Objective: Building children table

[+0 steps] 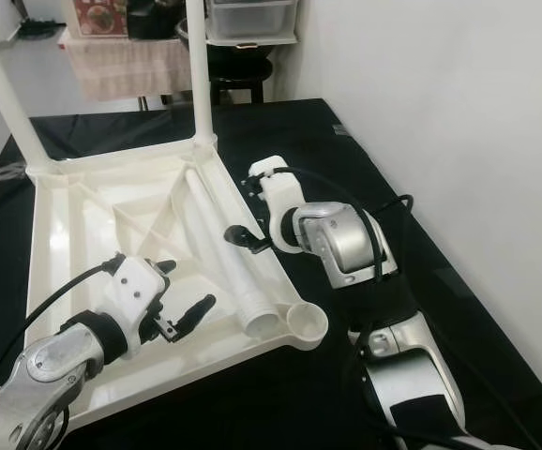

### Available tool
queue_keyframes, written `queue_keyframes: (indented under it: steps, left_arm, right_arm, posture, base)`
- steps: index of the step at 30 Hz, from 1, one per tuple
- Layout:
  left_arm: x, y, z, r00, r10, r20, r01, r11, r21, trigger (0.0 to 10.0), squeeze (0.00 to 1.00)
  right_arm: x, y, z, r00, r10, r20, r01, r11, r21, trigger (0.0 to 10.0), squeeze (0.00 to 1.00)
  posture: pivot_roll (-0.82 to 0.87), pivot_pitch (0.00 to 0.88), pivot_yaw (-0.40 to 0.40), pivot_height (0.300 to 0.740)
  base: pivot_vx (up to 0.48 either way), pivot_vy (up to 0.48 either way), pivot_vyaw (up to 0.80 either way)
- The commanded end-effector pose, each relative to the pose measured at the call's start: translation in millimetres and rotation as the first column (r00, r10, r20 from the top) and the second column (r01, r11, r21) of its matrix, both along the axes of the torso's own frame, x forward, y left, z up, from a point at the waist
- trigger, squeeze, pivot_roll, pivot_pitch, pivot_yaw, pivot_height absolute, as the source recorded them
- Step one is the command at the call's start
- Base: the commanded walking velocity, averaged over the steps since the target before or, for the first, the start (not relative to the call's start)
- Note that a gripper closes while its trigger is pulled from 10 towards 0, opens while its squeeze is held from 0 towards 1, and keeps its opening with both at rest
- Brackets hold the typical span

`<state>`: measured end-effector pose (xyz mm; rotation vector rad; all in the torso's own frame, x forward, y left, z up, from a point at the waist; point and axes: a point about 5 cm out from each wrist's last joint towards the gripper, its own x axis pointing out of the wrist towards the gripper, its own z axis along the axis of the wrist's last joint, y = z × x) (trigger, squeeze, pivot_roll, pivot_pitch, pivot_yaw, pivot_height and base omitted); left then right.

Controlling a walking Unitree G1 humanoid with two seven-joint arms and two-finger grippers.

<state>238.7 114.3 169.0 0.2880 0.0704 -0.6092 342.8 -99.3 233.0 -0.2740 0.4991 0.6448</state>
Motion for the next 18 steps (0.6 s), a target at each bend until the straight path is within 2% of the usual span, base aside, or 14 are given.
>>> queue_keyframes:
  steps: [1,5,7,8,9,10,11,12,13,14,15,18]
  left_arm:
    - [-8.4,1.2,-6,0.999,-0.022,-0.035,0.023,0.999,0.029,10.0,0.00]
    - [-6.8,9.8,-9,0.999,0.047,-0.026,-0.045,0.997,0.064,10.0,0.00]
    - [-1.9,21.0,-10,0.991,0.134,-0.009,-0.132,0.986,0.098,10.0,0.00]
    - [-1.9,21.0,-10,0.991,0.134,-0.009,-0.132,0.986,0.098,10.0,0.00]
    - [1.9,30.0,-10,0.979,0.202,-0.003,-0.201,0.974,0.104,10.0,0.00]
    - [1.9,30.0,-10,0.979,0.202,-0.003,-0.201,0.974,0.104,10.0,0.00]
    - [3.2,32.6,-10,0.975,0.223,-0.003,-0.221,0.969,0.106,10.0,0.00]
    - [4.2,34.3,-11,0.972,0.236,-0.004,-0.234,0.966,0.108,10.0,0.00]
    - [4.2,34.3,-11,0.972,0.236,-0.004,-0.234,0.966,0.108,10.0,0.00]
    - [4.8,34.6,-11,0.971,0.239,-0.006,-0.237,0.965,0.110,10.0,0.00]
    - [4.8,31.9,-13,0.973,0.231,-0.012,-0.228,0.968,0.109,10.0,0.00]
    - [3.7,28.6,-14,0.976,0.216,-0.019,-0.213,0.971,0.107,10.0,0.00]
  right_arm:
    - [-14.3,14.4,-19,0.995,0.063,-0.082,-0.068,0.996,-0.053,10.0,1.00]
    - [-17.3,21.3,-29,0.992,0.059,-0.112,-0.067,0.995,-0.073,10.0,1.00]
    - [-15.4,23.0,-32,0.992,0.032,-0.121,-0.042,0.996,-0.083,10.0,1.00]
    - [-15.4,23.0,-32,0.992,0.032,-0.121,-0.042,0.996,-0.083,10.0,1.00]
    - [-13.5,24.7,-34,0.990,0.001,-0.141,-0.014,0.995,-0.096,10.0,0.95]
    - [-13.5,24.7,-34,0.990,0.001,-0.141,-0.014,0.995,-0.096,10.0,0.95]
    - [-13.0,25.2,-35,0.989,-0.008,-0.150,-0.008,0.995,-0.103,10.0,0.53]
    - [-12.1,25.5,-36,0.987,-0.018,-0.159,0.001,0.994,-0.111,10.0,0.26]
    - [-12.1,25.5,-36,0.987,-0.018,-0.159,0.001,0.994,-0.111,10.0,0.26]
    - [-11.1,25.4,-37,0.985,-0.032,-0.170,0.011,0.993,-0.120,10.0,0.00]
    - [-8.7,23.1,-41,0.979,-0.074,-0.190,0.043,0.985,-0.166,10.0,0.00]
    - [-8.2,19.6,-44,0.975,-0.103,-0.197,0.060,0.975,-0.215,10.0,0.00]
  posture:
    - [-0.11,0.128,-0.030,0.740]
    - [-0.11,0.130,-0.033,0.740]
    - [-0.10,0.131,-0.036,0.740]
    - [-0.10,0.131,-0.036,0.740]
    - [-0.11,0.131,-0.038,0.740]
    - [-0.11,0.131,-0.038,0.740]
    - [-0.11,0.131,-0.038,0.740]
    - [-0.11,0.131,-0.040,0.740]
    - [-0.11,0.131,-0.040,0.740]
    - [-0.11,0.131,-0.041,0.740]
    - [-0.11,0.132,-0.042,0.740]
    - [-0.11,0.132,-0.043,0.740]
  base:
    - [0.000,0.000,0.00]
    - [0.000,0.000,0.00]
    - [0.000,0.000,0.00]
    - [0.000,0.000,0.00]
    - [0.000,0.000,0.00]
    - [0.000,0.000,0.00]
    - [0.000,0.000,0.00]
    - [0.000,0.000,0.00]
    - [0.000,0.000,0.00]
    - [0.000,0.000,0.00]
    - [0.000,0.000,0.00]
    - [0.000,0.000,0.00]
